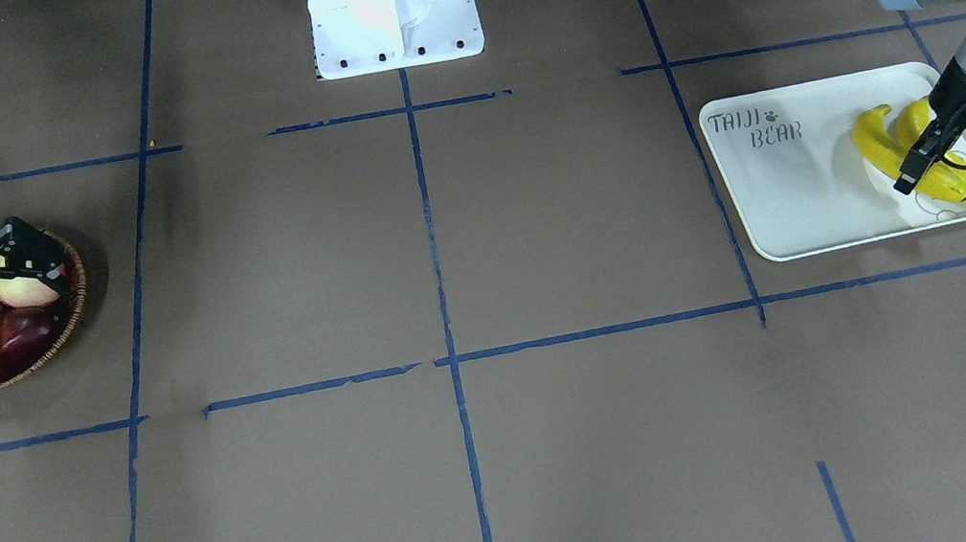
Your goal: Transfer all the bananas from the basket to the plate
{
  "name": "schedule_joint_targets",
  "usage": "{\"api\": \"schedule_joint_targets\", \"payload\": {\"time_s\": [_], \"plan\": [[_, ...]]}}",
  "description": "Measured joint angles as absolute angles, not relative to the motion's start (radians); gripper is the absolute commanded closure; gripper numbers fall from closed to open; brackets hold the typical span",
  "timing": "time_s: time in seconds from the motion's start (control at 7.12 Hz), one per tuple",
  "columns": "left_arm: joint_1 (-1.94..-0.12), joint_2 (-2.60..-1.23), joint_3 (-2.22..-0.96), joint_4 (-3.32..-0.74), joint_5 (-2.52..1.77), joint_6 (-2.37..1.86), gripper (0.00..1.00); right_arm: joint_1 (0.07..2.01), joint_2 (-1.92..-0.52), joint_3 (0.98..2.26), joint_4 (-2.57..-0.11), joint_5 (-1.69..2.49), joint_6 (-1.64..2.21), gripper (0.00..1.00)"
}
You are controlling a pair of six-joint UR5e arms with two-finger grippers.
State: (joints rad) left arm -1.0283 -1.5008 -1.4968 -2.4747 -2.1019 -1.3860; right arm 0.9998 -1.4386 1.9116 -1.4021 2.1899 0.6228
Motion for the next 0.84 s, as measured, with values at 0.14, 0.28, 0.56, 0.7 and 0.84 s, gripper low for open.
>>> {"api": "schedule_joint_targets", "payload": {"time_s": [0.14,0.28,0.56,0.7,0.84], "plan": [[-1.069,-1.494,-1.496,-2.471,-2.123,-1.307,0.0,1.0,-1.439,1.911,-1.402,2.189,0.622,0.01],[-1.128,-1.491,-1.503,-2.453,-2.178,-1.243,0.0,1.001,-1.441,1.911,-1.403,2.187,0.622,0.01],[-1.197,-1.498,-1.584,-2.384,-2.271,-1.199,0.0,1.008,-1.467,1.914,-1.401,2.183,0.604,0.01],[-1.202,-1.511,-1.641,-2.353,-2.285,-1.195,0.0,1.014,-1.503,1.917,-1.395,2.178,0.565,0.01],[-1.197,-1.525,-1.683,-2.339,-2.291,-1.196,0.0,1.019,-1.556,1.92,-1.371,2.157,0.527,0.02]]}}
